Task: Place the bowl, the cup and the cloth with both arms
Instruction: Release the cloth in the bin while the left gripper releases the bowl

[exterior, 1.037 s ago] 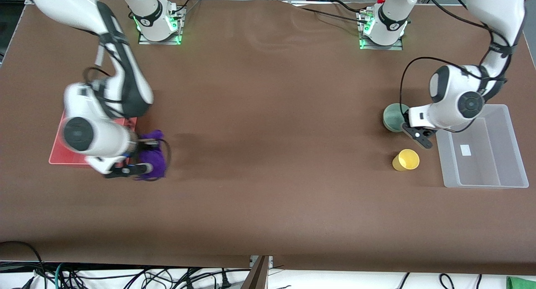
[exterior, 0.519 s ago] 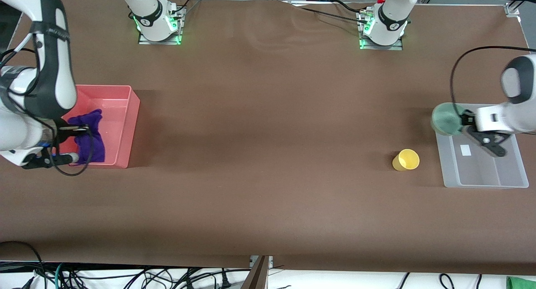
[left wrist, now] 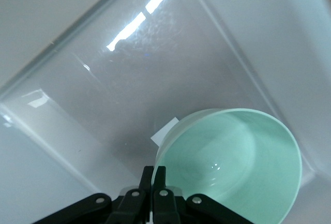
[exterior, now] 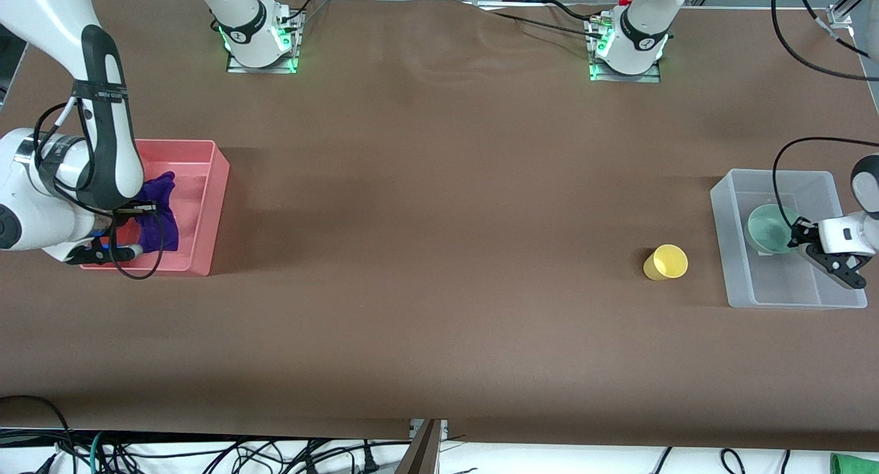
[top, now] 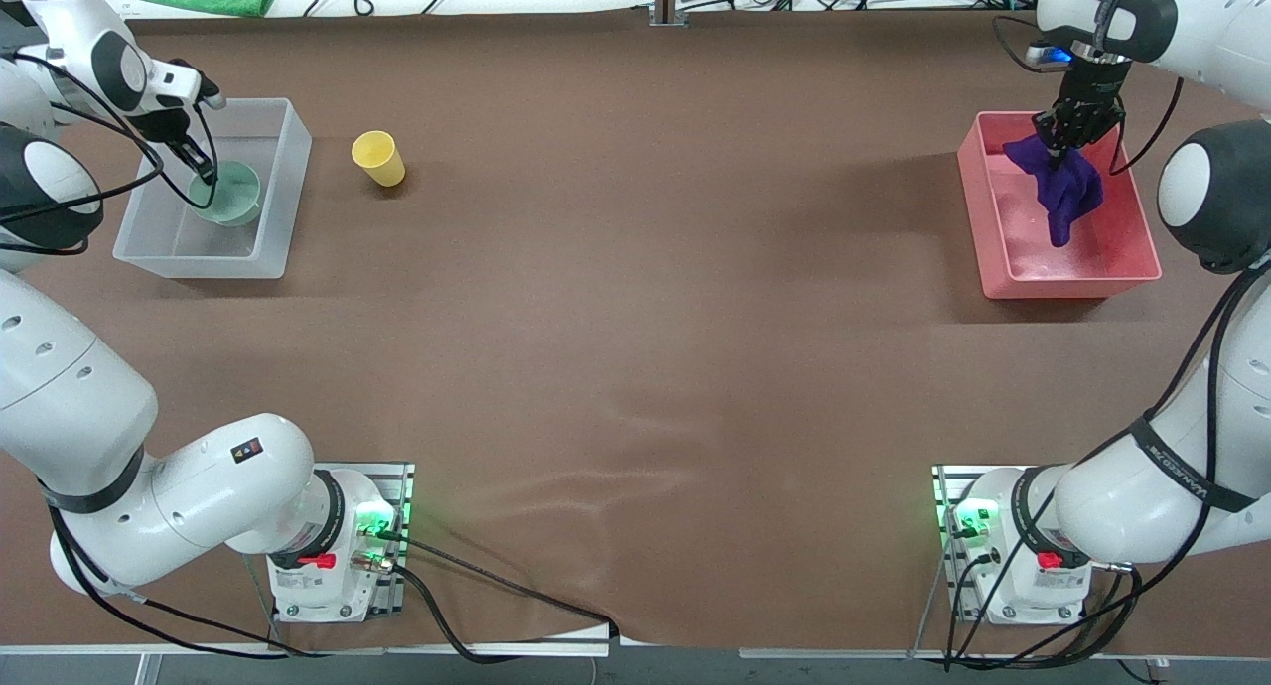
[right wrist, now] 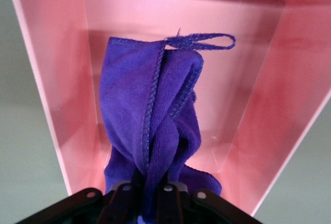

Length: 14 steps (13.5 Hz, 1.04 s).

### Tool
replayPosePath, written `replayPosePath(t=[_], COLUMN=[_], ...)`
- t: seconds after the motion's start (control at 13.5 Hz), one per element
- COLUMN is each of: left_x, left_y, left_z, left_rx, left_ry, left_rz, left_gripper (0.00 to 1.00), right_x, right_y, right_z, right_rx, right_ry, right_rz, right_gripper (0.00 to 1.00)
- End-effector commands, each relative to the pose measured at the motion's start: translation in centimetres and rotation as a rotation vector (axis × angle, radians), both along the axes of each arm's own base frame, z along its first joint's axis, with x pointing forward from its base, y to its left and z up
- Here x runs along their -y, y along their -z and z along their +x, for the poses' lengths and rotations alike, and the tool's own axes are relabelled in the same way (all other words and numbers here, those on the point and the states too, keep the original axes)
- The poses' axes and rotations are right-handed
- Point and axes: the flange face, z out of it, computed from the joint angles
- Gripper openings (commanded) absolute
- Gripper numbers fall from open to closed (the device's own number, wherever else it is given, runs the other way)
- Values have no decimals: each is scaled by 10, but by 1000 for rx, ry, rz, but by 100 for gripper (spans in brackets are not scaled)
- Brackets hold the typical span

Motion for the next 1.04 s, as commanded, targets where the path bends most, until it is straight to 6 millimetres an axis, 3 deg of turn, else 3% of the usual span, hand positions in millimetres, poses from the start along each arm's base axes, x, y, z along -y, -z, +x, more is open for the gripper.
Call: replayPosePath(t=[0.0,0.22,0.44,0.59,0.67,0.81,0.96], left_x=[-4,51,124,172,182,197,216], left_y=[-19,-103,-155,-146,-120,-78,-46], left_z=[10,34,58,69,73,73,71], left_rx=[19,59,43,35,6,-70,-132], left_ry=[35,79,-20,-157,-264,-439,-512], left_rz=[0,1,-10,8,-1,-87,-126], left_gripper=[100,100,100,100,100,100,100], right_x=[-4,-23,-89,-125,-140,-147,-144], right_y=[-28,-99,-182,-231,-244,-262,-294], right_z=[2,16,25,21,16,9,-2], right_rx=[59,173,212,258,277,299,361], right_ry=[6,-13,-114,-177,-204,-235,-241], right_rz=[37,85,138,167,172,150,142], right_gripper=[100,100,100,100,100,100,100])
